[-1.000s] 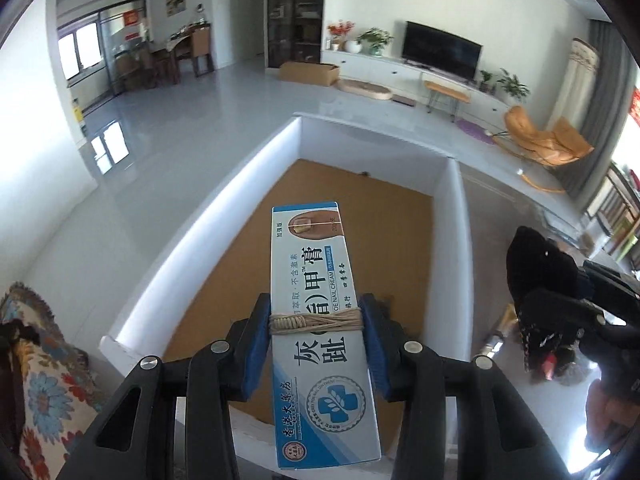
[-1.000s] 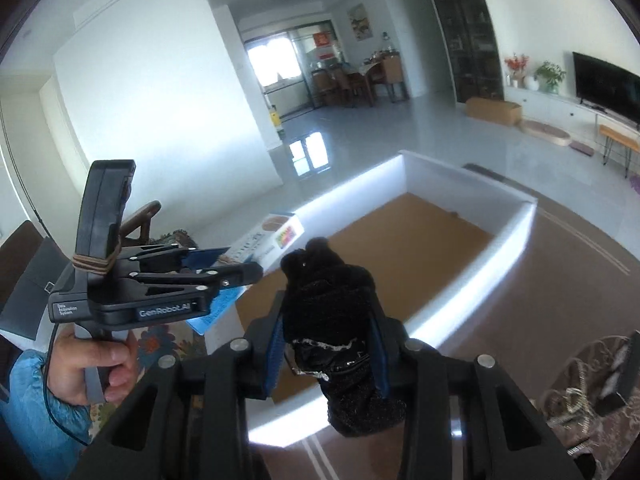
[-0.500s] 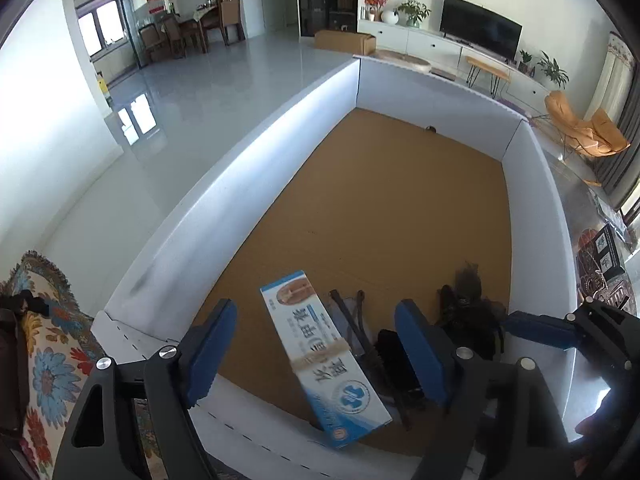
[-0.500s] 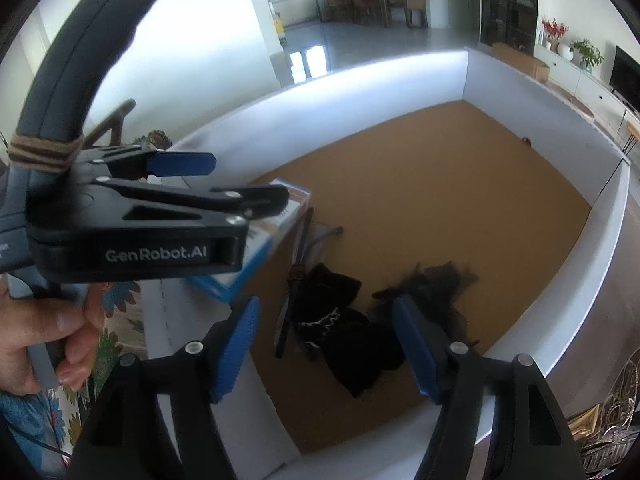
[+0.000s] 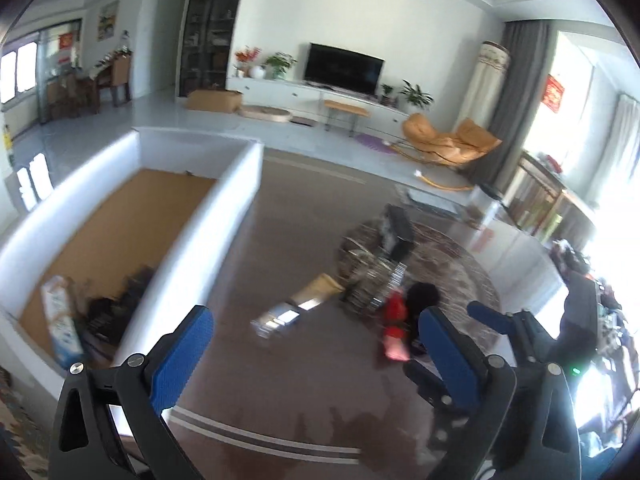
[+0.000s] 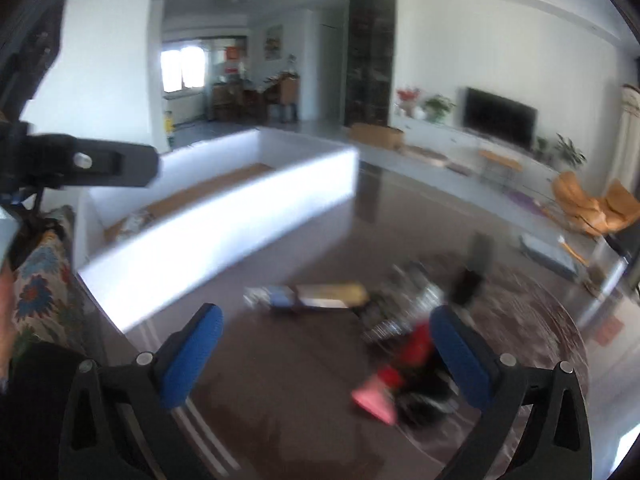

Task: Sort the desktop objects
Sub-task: 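Open both tools to drop the nail cream box and scrunchie into the box, then move both tools back from the box to the table pile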

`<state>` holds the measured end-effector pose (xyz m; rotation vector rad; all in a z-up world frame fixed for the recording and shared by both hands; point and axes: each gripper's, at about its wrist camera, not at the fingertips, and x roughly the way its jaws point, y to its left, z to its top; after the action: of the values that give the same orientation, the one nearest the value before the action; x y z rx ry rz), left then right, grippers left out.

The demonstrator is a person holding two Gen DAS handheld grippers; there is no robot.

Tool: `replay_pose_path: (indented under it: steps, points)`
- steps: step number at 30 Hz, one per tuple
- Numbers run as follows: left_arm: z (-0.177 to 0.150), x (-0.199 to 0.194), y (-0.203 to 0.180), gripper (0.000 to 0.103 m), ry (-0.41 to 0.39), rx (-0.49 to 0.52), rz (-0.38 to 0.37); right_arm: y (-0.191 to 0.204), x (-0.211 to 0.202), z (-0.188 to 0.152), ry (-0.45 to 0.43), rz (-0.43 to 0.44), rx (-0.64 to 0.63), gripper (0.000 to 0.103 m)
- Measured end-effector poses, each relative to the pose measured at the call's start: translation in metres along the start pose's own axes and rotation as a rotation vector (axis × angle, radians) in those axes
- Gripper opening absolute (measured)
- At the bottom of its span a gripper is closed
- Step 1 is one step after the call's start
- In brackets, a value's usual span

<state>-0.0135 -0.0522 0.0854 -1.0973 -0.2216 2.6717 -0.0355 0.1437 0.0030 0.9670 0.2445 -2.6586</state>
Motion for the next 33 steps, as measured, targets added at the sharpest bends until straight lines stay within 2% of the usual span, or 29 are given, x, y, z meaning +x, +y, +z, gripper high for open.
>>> replay_pose_path:
  steps: [1,3,6,9,12,15,18,20,25,30,33]
  points:
    - [-0.011,0.016,-0.017,0.103,0.039,0.0,-0.032,-0.025,0.002,-0.022,0.065,-0.052,0.04,0.103]
    - [-0.033,0.05,-0.043,0.103,0.137,0.017,-0.041,-0.066,-0.003,-0.054,0.131,-0.112,0.108,0.103]
    - [-0.07,0.084,-0.07,0.103,0.233,0.081,0.017,-0.11,-0.019,-0.095,0.193,-0.199,0.228,0.103]
    - [-0.101,0.1,-0.083,0.103,0.283,0.151,0.105,-0.123,-0.05,-0.116,0.227,-0.231,0.294,0.103]
    - [-0.109,0.116,-0.088,0.103,0.346,0.177,0.137,-0.115,-0.044,-0.116,0.258,-0.224,0.291,0.103]
    - [-0.112,0.127,-0.088,0.103,0.363,0.179,0.162,-0.107,-0.032,-0.106,0.253,-0.217,0.256,0.103]
    - [-0.11,0.133,-0.089,0.103,0.335,0.175,0.167,-0.104,-0.021,-0.098,0.245,-0.211,0.221,0.103]
    - [-0.108,0.138,-0.088,0.103,0.318,0.176,0.166,-0.109,-0.014,-0.096,0.254,-0.175,0.254,0.103]
    - [-0.092,0.155,-0.084,0.103,0.288,0.183,0.16,-0.11,-0.007,-0.091,0.252,-0.169,0.247,0.103]
    - [-0.075,0.174,-0.079,0.103,0.264,0.127,0.203,-0.109,-0.007,-0.091,0.252,-0.169,0.247,0.103]
    - [-0.071,0.181,-0.079,0.103,0.223,0.153,0.178,-0.109,-0.007,-0.091,0.252,-0.169,0.247,0.103]
